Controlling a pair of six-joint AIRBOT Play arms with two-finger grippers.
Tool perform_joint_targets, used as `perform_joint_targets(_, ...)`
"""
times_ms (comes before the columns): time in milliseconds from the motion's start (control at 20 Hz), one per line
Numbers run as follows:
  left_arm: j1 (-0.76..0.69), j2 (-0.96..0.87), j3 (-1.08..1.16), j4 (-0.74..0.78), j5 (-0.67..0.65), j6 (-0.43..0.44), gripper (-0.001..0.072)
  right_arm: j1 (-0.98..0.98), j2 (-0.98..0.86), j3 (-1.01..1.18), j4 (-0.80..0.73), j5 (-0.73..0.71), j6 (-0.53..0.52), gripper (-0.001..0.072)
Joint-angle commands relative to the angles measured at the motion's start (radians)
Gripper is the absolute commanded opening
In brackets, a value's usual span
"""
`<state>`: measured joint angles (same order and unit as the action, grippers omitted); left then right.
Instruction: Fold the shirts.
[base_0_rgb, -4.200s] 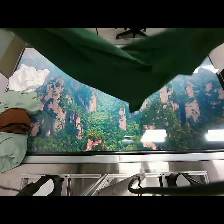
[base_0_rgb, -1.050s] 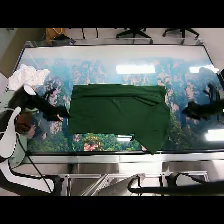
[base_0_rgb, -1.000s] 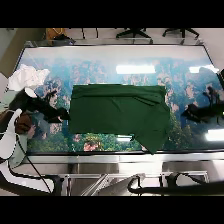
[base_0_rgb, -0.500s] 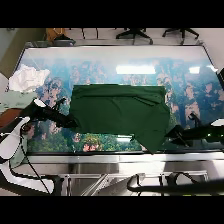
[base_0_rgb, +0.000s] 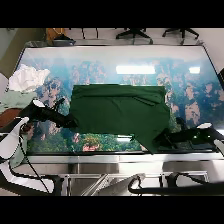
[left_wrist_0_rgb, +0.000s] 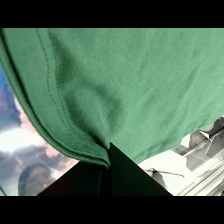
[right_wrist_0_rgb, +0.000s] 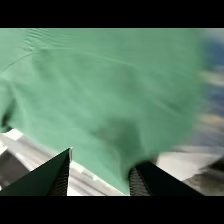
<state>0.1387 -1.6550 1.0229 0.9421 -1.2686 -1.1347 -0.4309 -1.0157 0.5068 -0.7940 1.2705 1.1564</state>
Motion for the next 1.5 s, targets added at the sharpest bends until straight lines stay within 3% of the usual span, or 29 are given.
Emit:
perform_joint_targets(0, 0.002, 0.003, 0.0, 0.0, -0.05, 0.0, 0.0012, 0.066, -0.056, 0.0, 0.112, 0.008, -0.106, 0.0223)
perform_joint_targets(50, 0.002, 0.011, 0.0, 0.004, -0.068, -0.001, 0.0012, 0.064, -0.054, 0.007, 0.125, 0.04, -0.119, 0.0094)
perform_joint_targets(150, 0.002, 0.043, 0.0, 0.011, -0.095, -0.013, 0.0011, 0.046, -0.026, 0.024, 0.087, 0.067, -0.105, 0.0071)
perform_joint_targets(200, 0.002, 0.067, 0.0, 0.027, -0.108, -0.026, 0.0011, 0.03, 0.004, 0.026, 0.053, 0.065, -0.069, 0.0021)
perform_joint_targets(350, 0.001, 0.15, -0.011, 0.226, -0.139, -0.135, 0.0011, -0.006, 0.121, 0.023, -0.147, 0.066, 0.104, 0.0021)
perform_joint_targets(450, 0.015, 0.214, -0.074, 0.28, -0.146, -0.149, 0.0011, -0.002, 0.216, 0.007, -0.287, 0.098, 0.224, 0.002)
perform_joint_targets(600, 0.042, 0.303, -0.214, 0.303, -0.156, -0.149, 0.0011, -0.002, 0.366, -0.031, -0.357, 0.185, 0.311, 0.002)
perform_joint_targets(700, 0.062, 0.348, -0.278, 0.32, -0.135, -0.153, 0.0011, -0.003, 0.459, -0.023, -0.354, 0.185, 0.31, 0.002)
perform_joint_targets(900, 0.068, 0.381, -0.172, 0.269, -0.157, -0.158, 0.0011, -0.002, 0.477, 0.11, -0.142, 0.053, 0.13, 0.002)
perform_joint_targets(1150, -0.005, 0.309, 0.097, 0.259, -0.135, -0.162, 0.0011, 0.01, 0.215, 0.315, 0.175, -0.089, -0.119, 0.0021)
perform_joint_targets(1450, -0.076, 0.01, 0.386, 0.261, -0.111, -0.177, 0.0013, 0.126, -0.15, 0.486, 0.189, -0.193, -0.227, 0.0028)
